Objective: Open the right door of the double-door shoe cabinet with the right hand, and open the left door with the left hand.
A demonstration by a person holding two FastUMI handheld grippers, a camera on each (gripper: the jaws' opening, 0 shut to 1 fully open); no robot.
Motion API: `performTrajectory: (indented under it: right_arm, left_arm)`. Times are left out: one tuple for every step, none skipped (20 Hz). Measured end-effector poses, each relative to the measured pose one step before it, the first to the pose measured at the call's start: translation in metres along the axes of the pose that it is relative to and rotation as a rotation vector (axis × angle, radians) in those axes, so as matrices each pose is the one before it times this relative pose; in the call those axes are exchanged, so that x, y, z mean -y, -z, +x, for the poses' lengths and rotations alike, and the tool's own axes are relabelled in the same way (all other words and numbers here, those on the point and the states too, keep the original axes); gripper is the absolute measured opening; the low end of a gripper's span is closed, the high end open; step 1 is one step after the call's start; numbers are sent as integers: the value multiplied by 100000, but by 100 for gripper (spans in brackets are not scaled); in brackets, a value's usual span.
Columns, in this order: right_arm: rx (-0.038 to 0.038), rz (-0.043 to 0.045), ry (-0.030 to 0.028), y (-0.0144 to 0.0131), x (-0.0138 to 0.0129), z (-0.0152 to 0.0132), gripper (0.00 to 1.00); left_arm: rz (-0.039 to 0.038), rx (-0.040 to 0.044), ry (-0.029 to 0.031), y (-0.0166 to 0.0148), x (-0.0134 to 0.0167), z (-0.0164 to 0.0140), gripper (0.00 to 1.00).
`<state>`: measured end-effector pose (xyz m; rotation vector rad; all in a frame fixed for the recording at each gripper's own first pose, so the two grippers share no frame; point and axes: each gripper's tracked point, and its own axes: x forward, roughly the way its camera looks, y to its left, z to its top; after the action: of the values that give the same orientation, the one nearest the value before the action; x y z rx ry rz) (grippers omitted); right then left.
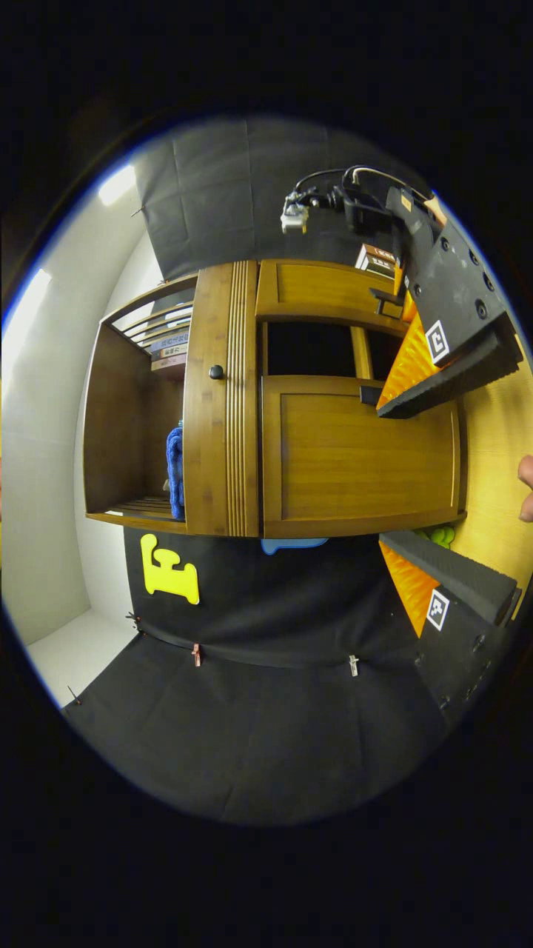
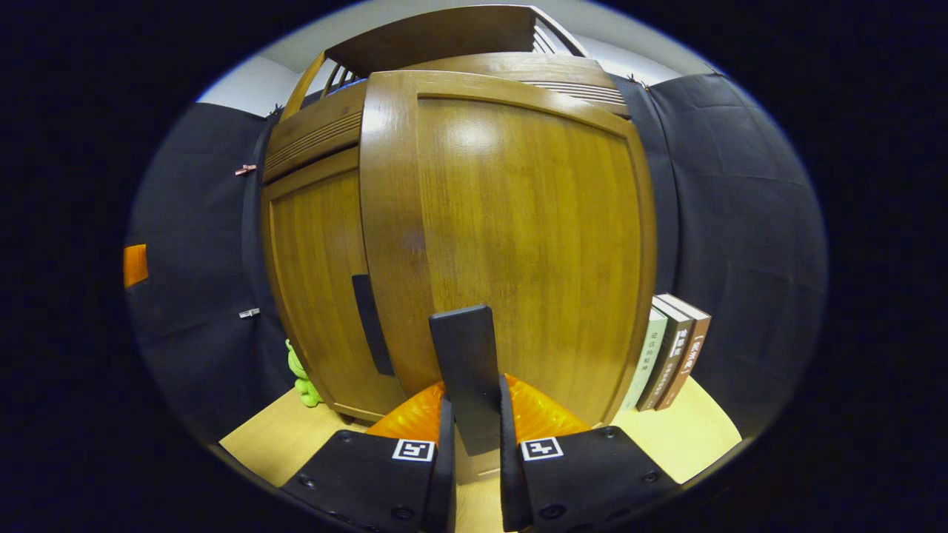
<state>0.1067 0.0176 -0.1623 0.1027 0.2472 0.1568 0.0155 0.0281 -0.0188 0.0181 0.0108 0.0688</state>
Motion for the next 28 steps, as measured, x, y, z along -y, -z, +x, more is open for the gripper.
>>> performTrajectory:
  right_arm:
    - [-187,71,329,92,630,-895,28]
    - [-202,-171,428,47,682,-932,28]
    - [-314,-69,505,47,744,-815,28]
    - [-457,393,782,14,800,-828,28]
    - [-274,292,862,-13,729,-740,28]
    - [-30,-314,861,29,750,-718,27]
    - [-265,-901,862,-36,778,-615,27]
    - [-197,-629,952,67,791,-455,27]
    - [-143,6,914,-70,658,-528,27]
    - [-45,352,509,-154,559,-477,27]
    - [406,-274,25,-228,492,-430,27]
    - [535,-1141,-98,-176,514,-366,27]
    - [172,-1811,-80,-99,401,-310,27]
    - [-174,-1715,191,162,381,-43,26]
    - [-148,-791,658,33,423,-143,26]
    - [32,706,660,16,424,-118,27]
    - [-63,1323,369,-32,376,-98,26]
    - [-370,1222,270,108,415,-20,26]
    - [-422,988,183,34,436,-170,26]
    - [-178,765,-4,64,365,-232,26]
    - [-281,488,652,9,518,-247,26]
    - [72,367,845,23,636,-116,26]
    - [119,301,1170,-89,658,-93,26]
    - [647,-95,2738,-83,1173,54,26]
    - [139,371,1995,-97,1073,-112,26]
    - [139,1179,559,-160,665,62,19]
    - [-276,800,738,-92,773,-8,18]
    - [172,-9,1086,-36,918,-79,18]
  left_arm:
    - [124,403,3,-4,184,-71,92]
    - [118,387,192,-144,392,-98,92]
    - [2,143,511,14,466,-45,95]
    - [-33,-219,964,34,571,-59,95]
    - [-90,-26,871,38,587,-55,95]
    - [-97,90,925,-71,589,14,95]
    - [-141,184,847,-15,456,108,95]
    - [-109,105,844,-79,572,117,95]
    - [-90,148,807,3,441,74,95]
    - [-142,44,678,7,480,111,95]
    - [-280,-66,584,81,389,171,95]
    - [-321,-229,687,78,510,212,95]
    - [-282,-290,678,268,478,167,95]
    - [-48,-431,693,151,435,247,95]
    - [173,-207,531,186,433,248,95]
    - [122,-112,574,-33,375,83,95]
    - [38,-29,655,134,412,107,95]
    - [25,-44,463,-11,292,252,92]
    - [82,-115,380,64,304,355,92]
    - [-61,-231,231,-2,247,349,92]
    - [-128,-108,312,95,216,355,95]
    - [-276,6,79,-19,146,274,92]
    - [-355,-51,128,110,162,259,95]
    - [-382,-344,159,54,170,331,92]
    - [-224,-297,180,152,184,353,95]
    - [44,-256,17,46,107,347,97]
    - [97,-46,13,126,129,280,96]
    - [11,-108,284,73,190,325,95]
